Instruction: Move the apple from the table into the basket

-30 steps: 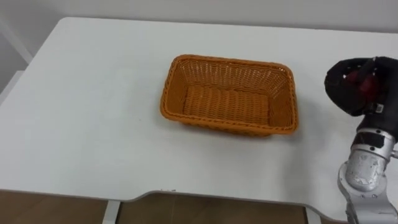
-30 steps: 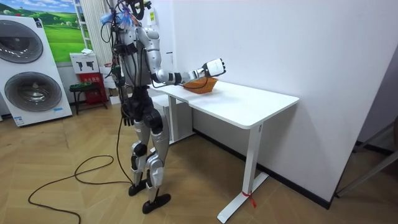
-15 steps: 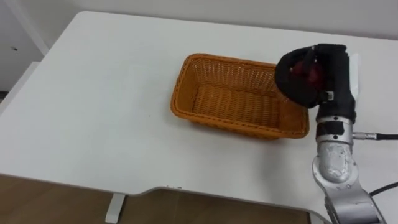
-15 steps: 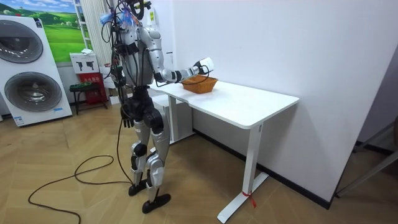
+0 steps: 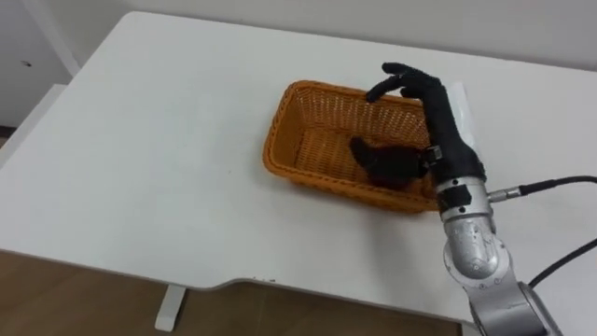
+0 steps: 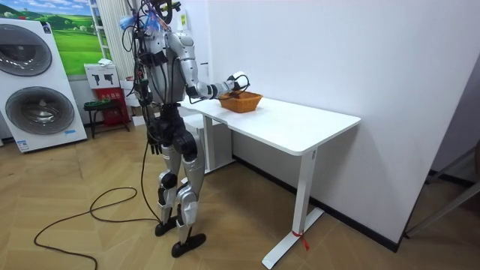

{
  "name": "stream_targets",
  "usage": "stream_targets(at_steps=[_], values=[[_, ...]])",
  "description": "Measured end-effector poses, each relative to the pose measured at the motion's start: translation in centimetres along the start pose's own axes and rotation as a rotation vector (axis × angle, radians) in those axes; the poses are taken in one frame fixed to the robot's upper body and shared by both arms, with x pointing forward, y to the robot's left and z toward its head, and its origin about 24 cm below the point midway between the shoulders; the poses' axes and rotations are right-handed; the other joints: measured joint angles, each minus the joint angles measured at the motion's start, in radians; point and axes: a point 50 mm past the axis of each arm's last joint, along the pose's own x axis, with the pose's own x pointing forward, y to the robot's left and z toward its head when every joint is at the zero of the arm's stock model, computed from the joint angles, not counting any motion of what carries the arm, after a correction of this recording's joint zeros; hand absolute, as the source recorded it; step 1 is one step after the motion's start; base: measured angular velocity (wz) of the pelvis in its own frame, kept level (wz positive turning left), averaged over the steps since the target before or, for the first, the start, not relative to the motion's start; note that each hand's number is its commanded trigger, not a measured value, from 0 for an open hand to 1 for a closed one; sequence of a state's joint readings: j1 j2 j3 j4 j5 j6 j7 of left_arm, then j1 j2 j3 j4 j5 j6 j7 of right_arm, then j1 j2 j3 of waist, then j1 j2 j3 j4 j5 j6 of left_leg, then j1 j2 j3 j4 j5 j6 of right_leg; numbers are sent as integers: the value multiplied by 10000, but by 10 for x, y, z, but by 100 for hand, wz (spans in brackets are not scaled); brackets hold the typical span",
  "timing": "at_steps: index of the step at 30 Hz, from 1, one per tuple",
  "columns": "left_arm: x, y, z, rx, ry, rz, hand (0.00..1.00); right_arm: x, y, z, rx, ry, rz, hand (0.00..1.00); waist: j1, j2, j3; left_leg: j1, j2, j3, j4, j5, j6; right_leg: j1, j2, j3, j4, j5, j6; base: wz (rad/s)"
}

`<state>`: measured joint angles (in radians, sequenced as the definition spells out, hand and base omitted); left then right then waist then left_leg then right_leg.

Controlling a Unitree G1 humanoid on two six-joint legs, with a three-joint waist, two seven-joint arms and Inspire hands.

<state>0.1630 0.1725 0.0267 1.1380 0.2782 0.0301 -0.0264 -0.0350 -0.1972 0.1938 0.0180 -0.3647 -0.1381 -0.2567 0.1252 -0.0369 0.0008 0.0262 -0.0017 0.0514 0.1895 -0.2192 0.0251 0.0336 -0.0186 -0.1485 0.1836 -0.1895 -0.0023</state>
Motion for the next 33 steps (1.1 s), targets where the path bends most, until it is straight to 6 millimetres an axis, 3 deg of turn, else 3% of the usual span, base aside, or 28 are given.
stream_targets(at_steps=[6,12,15,24,26,29,33], values=[[0,0,2,-54,-47,-68,0,0,-2,-1,140,63,-64,0,-123,62,39,1,-2,-5,13,1,1,11,-3,87,-3,0,0,0],[0,0,1,-200,-26,-59,0,2,-20,-9,654,487,-813,0,-370,97,59,-9,-23,-41,17,4,7,28,-31,-54,-12,0,0,3],[-1,0,-6,-331,141,-9,0,2,-42,-17,878,799,-1868,0,-571,93,54,2,-58,-76,15,21,23,48,-66,-88,-14,0,1,6],[-7,11,-34,-1569,580,622,0,-23,-152,-44,1071,1663,-7826,0,-1431,27,-10,177,-76,-8,-16,24,28,201,-87,-148,-24,-1,5,-1],[-12,17,-49,-2045,745,1099,0,-45,-180,-57,1188,2217,-9888,0,-1595,-83,-97,226,-51,40,-23,24,28,228,-69,-153,-9,-1,6,-6],[-15,19,-59,-2105,986,1355,0,-72,-207,-75,1350,3114,-12280,0,-1952,-162,-75,186,-56,50,6,22,28,203,-73,-157,-4,-1,5,-2],[-16,20,-60,-2160,1062,1390,0,-107,-221,-88,1719,3985,-14522,0,-2166,-152,-57,-11,-59,48,75,17,32,67,-80,-128,37,-2,5,-2]])
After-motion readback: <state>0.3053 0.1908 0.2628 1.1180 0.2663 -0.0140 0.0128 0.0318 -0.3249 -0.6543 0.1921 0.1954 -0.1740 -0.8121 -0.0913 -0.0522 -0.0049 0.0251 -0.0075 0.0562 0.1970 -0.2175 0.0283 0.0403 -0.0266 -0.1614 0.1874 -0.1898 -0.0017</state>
